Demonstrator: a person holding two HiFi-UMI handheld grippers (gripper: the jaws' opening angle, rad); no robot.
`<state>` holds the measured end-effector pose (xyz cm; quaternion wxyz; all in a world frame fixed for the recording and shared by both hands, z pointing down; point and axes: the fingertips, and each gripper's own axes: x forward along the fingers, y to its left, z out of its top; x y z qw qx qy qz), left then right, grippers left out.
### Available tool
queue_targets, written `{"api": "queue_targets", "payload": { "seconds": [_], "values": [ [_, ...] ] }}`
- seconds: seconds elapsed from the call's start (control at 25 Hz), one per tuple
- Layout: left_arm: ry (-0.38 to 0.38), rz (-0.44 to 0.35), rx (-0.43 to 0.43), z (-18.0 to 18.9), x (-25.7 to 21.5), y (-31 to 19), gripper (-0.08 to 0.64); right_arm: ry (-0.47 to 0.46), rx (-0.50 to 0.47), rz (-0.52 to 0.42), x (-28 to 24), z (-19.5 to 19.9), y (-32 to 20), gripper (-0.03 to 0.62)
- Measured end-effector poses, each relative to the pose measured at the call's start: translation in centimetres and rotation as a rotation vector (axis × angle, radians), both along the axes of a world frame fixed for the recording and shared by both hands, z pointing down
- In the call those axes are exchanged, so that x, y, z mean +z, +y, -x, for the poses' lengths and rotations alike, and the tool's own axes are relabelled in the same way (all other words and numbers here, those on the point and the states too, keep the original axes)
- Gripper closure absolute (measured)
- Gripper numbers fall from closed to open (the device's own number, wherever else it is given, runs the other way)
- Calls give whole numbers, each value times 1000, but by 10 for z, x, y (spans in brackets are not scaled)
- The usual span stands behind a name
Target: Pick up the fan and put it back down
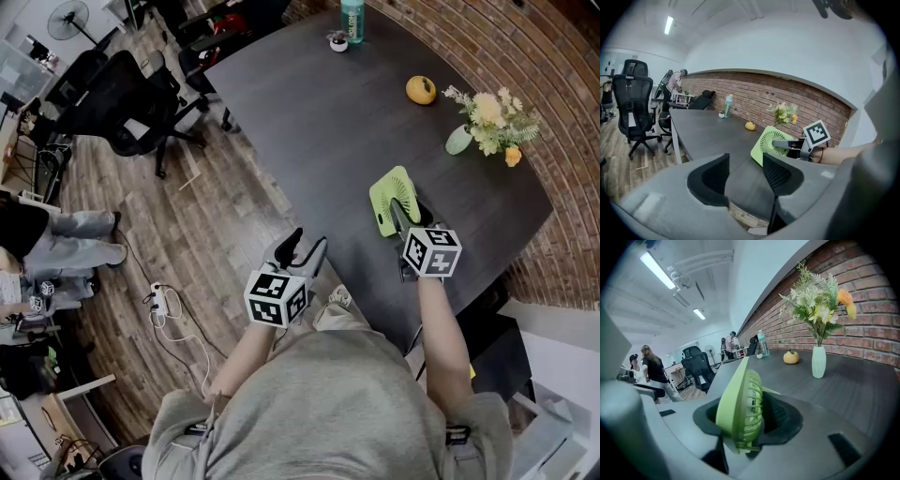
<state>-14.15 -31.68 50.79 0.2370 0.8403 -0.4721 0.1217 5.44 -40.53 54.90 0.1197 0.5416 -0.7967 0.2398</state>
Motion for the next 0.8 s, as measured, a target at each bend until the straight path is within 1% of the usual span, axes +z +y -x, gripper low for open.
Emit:
{"api": "queue_targets", "payload": {
  "seconds": [0.44,0.8],
  "values": [
    [4,-18,30,-1,-10,-4,348,24,26,-18,-18,-10,8,416],
    [4,-20,102,-32,-11,-1,348,27,92,-30,-25,-46,23,416]
  ]
}}
